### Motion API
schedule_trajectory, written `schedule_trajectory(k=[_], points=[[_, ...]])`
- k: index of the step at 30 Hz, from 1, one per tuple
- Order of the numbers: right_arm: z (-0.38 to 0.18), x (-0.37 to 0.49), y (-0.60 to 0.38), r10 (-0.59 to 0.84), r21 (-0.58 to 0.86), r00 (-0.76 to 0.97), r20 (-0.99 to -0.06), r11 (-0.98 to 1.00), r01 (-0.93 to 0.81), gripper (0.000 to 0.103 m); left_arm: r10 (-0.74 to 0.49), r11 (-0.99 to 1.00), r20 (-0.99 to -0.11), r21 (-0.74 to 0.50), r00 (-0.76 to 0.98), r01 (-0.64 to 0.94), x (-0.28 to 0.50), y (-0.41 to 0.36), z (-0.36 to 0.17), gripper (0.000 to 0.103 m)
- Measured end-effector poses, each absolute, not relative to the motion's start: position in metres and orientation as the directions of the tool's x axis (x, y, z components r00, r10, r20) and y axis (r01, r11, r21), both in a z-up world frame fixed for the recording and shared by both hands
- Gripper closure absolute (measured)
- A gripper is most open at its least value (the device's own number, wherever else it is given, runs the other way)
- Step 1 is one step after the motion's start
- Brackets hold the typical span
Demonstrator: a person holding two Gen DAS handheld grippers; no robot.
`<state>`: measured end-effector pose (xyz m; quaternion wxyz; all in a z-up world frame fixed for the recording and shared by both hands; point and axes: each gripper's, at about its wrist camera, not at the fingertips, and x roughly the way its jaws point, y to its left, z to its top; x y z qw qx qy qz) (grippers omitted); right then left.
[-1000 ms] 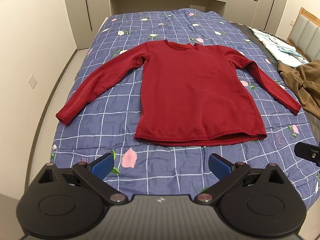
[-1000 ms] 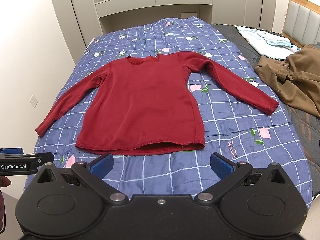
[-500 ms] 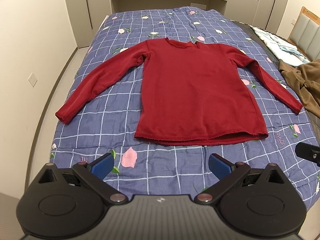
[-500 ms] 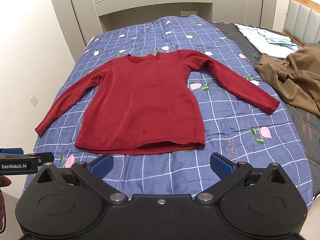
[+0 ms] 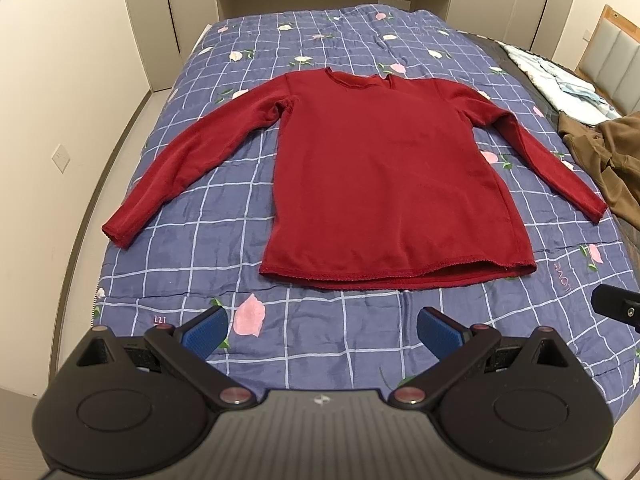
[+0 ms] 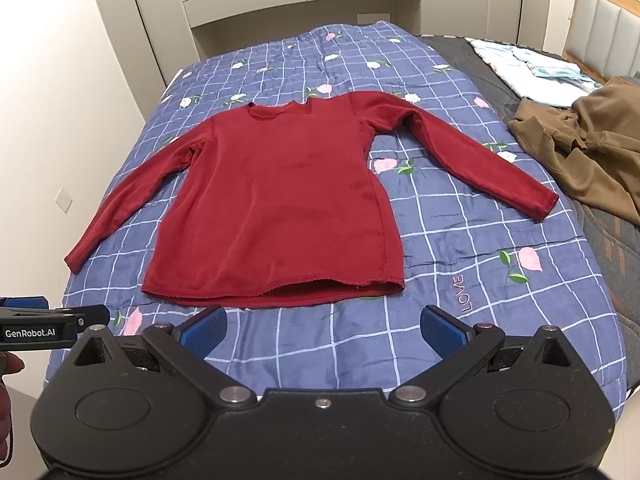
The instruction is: Fold small clothes
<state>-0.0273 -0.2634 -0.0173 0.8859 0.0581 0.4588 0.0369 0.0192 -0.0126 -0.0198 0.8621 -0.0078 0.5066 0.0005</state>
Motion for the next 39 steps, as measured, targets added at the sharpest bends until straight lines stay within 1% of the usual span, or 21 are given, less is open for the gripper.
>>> schedule_trajectory(k=[5, 12, 27, 34, 39], points=[[-0.026, -0.011, -0.266, 0.091, 0.107, 0.534, -0.840, 0.994, -0.001, 0.000, -0.003, 1.000, -0.890, -0.012, 0.456, -0.017, 0.031, -0.018, -0.029, 0.001], [-0.037, 0.028, -0.286, 0.082, 0.124, 0.527, -0.846, 0.991, 0.045, 0.000, 0.018, 1.000, -0.894, 0.006, 0.449, -0.028, 0.065, -0.037, -0.037, 0.001], [-0.083, 0.143, -0.378, 0.036, 0.177, 0.558, -0.829, 0.963, 0.201, 0.000, 0.036, 0.999, -0.866, 0.033, 0.499, -0.014, 0.203, -0.119, -0.059, 0.001], [-0.108, 0.180, -0.423, 0.006, 0.188, 0.562, -0.827, 0.945, 0.267, 0.000, 0.039, 0.999, -0.855, 0.053, 0.518, 0.012, 0.268, -0.166, -0.076, 0.001], [-0.128, 0.199, -0.456, -0.029, 0.177, 0.533, -0.846, 0.927, 0.331, 0.000, 0.043, 0.997, -0.848, 0.066, 0.529, 0.025, 0.306, -0.193, -0.085, 0.001]])
